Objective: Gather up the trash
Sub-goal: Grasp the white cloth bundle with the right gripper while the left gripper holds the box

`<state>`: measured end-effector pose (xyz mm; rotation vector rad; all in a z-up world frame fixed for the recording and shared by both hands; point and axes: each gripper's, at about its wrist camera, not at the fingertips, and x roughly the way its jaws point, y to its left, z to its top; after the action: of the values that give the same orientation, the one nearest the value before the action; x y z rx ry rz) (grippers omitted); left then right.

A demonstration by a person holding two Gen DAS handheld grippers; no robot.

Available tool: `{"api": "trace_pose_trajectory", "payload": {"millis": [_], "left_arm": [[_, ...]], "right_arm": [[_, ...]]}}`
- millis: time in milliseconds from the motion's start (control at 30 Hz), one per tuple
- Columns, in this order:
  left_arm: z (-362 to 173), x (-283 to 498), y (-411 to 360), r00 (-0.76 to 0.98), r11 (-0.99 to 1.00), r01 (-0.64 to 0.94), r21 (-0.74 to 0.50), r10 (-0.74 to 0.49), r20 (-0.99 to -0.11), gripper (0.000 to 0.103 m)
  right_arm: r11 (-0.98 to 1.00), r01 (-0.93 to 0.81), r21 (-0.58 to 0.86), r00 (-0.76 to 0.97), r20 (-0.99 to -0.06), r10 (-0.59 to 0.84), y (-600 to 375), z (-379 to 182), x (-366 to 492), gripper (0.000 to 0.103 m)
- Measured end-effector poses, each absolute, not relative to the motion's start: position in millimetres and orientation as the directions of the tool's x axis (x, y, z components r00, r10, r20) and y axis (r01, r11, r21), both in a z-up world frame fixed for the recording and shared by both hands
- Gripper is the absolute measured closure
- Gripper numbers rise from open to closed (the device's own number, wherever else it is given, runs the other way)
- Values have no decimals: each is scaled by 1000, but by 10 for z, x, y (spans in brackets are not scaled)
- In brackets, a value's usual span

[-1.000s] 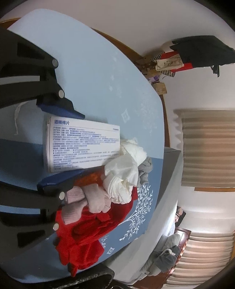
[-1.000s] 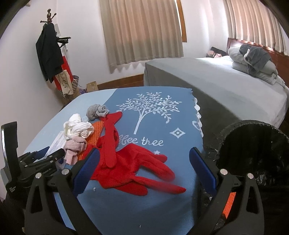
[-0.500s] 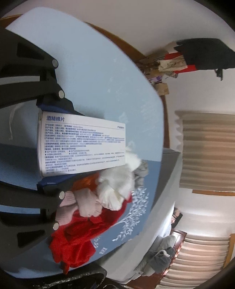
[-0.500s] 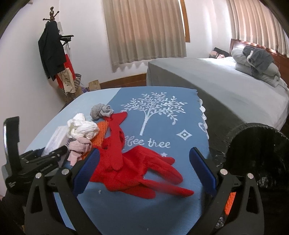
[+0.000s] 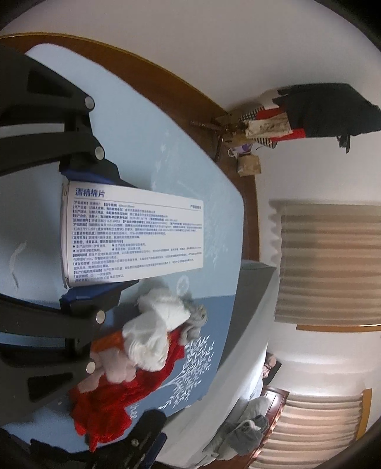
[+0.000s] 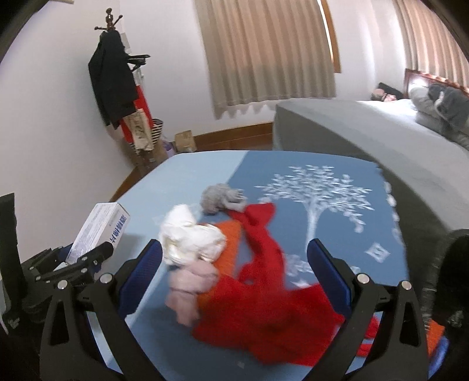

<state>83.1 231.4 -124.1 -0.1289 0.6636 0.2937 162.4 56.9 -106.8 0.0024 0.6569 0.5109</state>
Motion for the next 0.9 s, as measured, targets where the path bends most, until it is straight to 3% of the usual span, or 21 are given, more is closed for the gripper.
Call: {"api": "trace_pose_trajectory", "payload": {"millis": [567, 633, 700, 800, 900], "left_arm": [[-1231, 803, 2689, 746, 930, -366, -39, 268, -610, 49], [-1242, 804, 2679, 745, 930, -366, -40, 267, -612, 49], [-1251, 804, 2667, 743, 930, -365, -40, 265, -614, 49], [-1250, 805, 2644, 743, 932, -361, -39, 263, -615, 49], [-1223, 809, 2619, 747, 934, -356, -34, 262, -611, 49]], "right_arm": [[857, -510, 71, 600, -685, 414, 1266, -1403, 1950, 7], [855, -515, 69, 588, -697, 411, 1277, -1459, 1963, 13], [846, -527, 77, 563, -714, 416, 1293, -1507, 1977, 31], [835, -540, 101, 543, -716, 438, 1279, -1508, 1984, 48], [825, -555, 110, 538, -709, 456, 1249, -1456, 1979, 57]]}}
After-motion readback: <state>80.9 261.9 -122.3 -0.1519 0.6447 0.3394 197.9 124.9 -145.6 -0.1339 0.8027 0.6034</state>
